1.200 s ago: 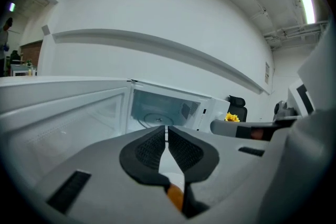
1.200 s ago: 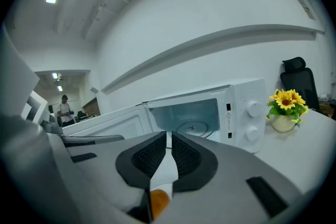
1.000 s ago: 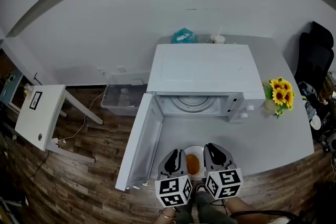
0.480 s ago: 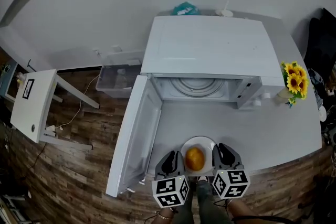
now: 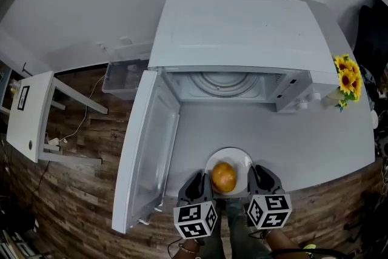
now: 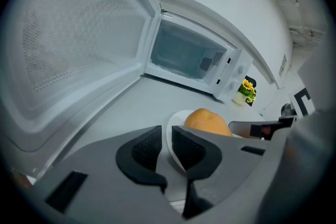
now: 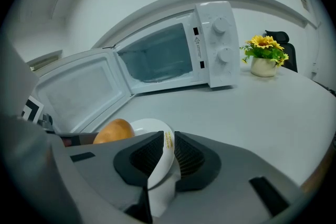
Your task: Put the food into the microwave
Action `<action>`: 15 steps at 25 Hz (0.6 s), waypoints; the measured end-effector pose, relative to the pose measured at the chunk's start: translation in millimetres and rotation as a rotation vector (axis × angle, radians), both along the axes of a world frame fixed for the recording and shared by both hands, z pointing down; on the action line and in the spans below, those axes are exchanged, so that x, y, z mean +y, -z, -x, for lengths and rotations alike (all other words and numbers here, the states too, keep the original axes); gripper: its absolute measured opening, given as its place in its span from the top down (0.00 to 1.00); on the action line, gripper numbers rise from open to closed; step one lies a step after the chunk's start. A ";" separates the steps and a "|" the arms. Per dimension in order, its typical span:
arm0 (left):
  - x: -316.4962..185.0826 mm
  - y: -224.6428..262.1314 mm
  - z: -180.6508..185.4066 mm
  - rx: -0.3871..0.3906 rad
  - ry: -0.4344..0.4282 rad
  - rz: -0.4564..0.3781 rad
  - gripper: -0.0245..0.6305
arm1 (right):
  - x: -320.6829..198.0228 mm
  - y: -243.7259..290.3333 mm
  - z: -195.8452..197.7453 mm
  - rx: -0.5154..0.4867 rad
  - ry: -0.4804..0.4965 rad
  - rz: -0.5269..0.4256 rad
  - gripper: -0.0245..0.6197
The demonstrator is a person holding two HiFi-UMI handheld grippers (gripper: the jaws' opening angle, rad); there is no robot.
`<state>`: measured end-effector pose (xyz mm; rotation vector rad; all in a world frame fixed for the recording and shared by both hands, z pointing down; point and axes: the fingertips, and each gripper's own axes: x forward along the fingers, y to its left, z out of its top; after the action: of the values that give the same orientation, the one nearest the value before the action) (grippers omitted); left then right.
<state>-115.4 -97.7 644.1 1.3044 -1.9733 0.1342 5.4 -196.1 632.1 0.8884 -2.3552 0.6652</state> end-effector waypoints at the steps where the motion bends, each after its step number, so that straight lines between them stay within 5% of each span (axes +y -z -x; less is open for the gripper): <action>1: 0.6 -2.2 -0.9 0.006 -0.003 0.006 0.88 | 0.8 -2.4 -1.3 0.009 0.000 0.007 0.88; 15: -4.6 -14.2 -5.2 0.068 -0.039 0.066 0.88 | -1.2 -21.8 -1.3 0.066 -0.007 0.091 0.88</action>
<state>-110.2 -102.3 658.2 1.2882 -1.8713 0.1700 6.7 -197.3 653.9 0.8653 -2.2458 0.7289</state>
